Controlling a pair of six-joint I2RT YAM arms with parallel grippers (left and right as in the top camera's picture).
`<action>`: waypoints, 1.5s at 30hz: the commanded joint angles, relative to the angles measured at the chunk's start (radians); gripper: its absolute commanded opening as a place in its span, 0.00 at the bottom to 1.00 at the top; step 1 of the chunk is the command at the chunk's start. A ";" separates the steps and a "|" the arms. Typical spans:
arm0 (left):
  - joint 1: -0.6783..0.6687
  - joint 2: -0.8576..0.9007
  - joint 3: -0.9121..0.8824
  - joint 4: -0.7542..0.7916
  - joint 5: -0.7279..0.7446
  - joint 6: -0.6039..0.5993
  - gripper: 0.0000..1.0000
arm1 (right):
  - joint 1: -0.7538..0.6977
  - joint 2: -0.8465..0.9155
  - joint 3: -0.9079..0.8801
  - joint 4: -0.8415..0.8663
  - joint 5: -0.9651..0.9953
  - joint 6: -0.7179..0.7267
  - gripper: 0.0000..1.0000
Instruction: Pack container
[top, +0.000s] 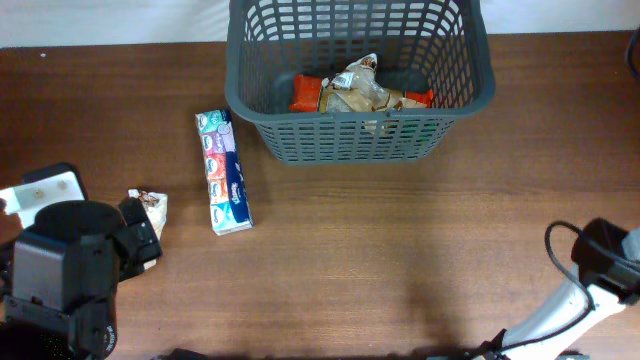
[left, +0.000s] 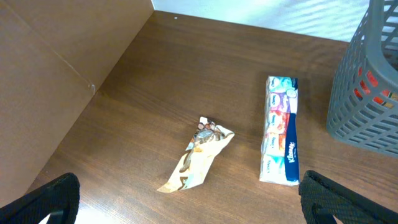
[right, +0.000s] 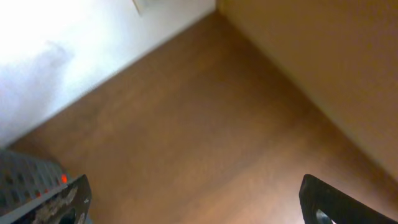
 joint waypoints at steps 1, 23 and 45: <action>0.006 0.002 -0.002 0.001 0.007 -0.013 1.00 | -0.009 -0.140 -0.152 -0.006 0.011 0.016 0.99; 0.006 0.002 -0.002 0.002 0.008 -0.013 1.00 | -0.007 -0.281 -0.988 0.186 0.016 0.076 0.99; 0.007 0.174 -0.045 0.062 0.285 -0.012 1.00 | -0.007 -0.281 -0.988 0.191 0.016 0.076 0.99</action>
